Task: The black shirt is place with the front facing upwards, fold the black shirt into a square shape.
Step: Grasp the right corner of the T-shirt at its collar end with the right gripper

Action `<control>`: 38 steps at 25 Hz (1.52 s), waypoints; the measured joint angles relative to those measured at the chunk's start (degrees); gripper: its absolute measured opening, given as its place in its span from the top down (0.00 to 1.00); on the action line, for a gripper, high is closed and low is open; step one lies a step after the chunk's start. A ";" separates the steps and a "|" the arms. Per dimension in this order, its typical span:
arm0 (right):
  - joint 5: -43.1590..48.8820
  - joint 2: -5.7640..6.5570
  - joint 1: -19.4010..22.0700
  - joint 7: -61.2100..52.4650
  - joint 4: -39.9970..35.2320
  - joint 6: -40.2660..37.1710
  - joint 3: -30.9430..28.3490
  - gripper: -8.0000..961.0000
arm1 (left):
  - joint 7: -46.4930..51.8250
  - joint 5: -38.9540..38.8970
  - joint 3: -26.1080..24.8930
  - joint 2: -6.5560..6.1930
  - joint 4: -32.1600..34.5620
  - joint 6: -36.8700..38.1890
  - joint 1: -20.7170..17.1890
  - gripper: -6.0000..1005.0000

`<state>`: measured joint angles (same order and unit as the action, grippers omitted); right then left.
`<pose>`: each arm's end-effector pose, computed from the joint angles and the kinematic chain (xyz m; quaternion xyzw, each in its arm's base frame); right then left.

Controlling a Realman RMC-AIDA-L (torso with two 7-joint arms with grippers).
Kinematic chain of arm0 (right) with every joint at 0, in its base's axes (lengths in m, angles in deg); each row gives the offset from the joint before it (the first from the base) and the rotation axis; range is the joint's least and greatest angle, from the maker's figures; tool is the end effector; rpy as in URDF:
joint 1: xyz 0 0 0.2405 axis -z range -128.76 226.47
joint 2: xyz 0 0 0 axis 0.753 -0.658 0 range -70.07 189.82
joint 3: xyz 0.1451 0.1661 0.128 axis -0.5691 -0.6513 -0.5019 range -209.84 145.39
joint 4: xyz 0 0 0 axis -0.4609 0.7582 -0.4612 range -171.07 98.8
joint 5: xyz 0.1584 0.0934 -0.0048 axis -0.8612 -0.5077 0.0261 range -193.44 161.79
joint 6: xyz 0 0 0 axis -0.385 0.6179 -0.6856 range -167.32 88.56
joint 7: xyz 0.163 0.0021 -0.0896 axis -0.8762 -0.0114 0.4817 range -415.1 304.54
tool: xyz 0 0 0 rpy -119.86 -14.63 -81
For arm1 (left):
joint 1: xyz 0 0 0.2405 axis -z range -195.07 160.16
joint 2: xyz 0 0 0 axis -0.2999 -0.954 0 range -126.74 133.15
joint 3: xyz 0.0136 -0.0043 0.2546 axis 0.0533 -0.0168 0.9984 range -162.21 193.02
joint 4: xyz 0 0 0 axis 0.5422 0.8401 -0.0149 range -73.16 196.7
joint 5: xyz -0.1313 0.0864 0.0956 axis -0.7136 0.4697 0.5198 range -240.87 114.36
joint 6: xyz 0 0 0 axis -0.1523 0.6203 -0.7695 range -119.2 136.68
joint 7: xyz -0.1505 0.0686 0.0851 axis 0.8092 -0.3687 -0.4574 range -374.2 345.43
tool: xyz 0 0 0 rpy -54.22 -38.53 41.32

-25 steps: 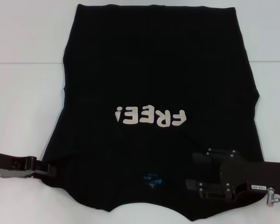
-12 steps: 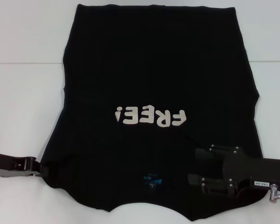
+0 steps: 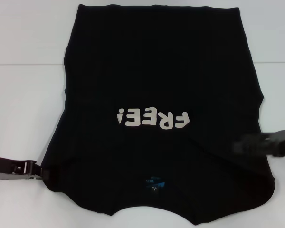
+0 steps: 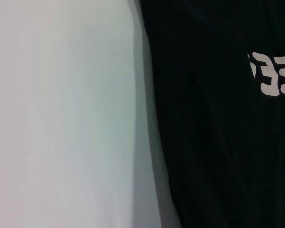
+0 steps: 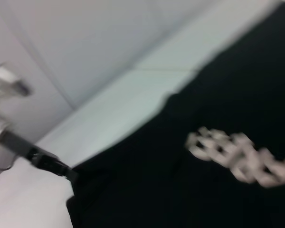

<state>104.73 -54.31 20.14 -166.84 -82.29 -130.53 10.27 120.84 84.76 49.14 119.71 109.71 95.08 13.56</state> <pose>0.2590 0.3262 0.0017 -0.8858 0.4197 0.1681 0.1047 -0.3241 0.3161 -0.0032 -0.7624 -0.6271 -0.0253 0.1577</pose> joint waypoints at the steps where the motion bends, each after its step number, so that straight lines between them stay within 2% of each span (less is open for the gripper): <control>1: 2.51 0.73 -0.71 -5.57 -1.76 -0.88 -0.20 0.22 | -0.35 -0.04 -0.14 0.00 0.02 0.02 0.01 0.97; 3: 9.02 2.06 -2.49 -17.74 -5.17 -2.81 -0.92 0.22 | -0.78 -0.16 -0.32 -0.02 0.04 0.12 0.06 0.97; 5: 15.62 2.68 -4.33 -26.56 -7.30 -4.53 -2.48 0.22 | -1.13 -0.24 -0.40 -0.07 0.05 0.21 0.10 0.97; 8: 24.44 2.77 -7.02 -33.39 -9.83 -8.66 -6.49 0.22 | -1.83 -0.67 -0.46 -0.20 0.05 0.25 0.10 0.97; 12: 29.71 2.37 -8.18 -34.39 -9.42 -10.51 -7.22 0.22 | -2.31 -1.36 -0.55 -0.35 0.05 0.74 0.05 0.97; 19: 30.44 2.01 -7.85 -33.19 -4.14 -9.34 -6.69 0.22 | -2.49 -1.47 -0.57 -0.40 0.42 1.24 0.20 0.97; 26: 30.54 1.97 -7.34 -32.90 -1.90 -6.41 -5.26 0.22 | -2.52 -1.73 -0.53 -0.26 0.75 1.39 0.11 0.97; 38: 30.62 0.93 -8.53 -33.01 -0.73 -2.90 -2.43 0.23 | -2.60 -2.39 -0.51 -0.13 0.76 1.47 0.01 0.97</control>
<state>135.34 -53.38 11.61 -199.85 -83.02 -133.43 7.85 118.24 82.37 48.63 119.58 110.46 96.56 13.57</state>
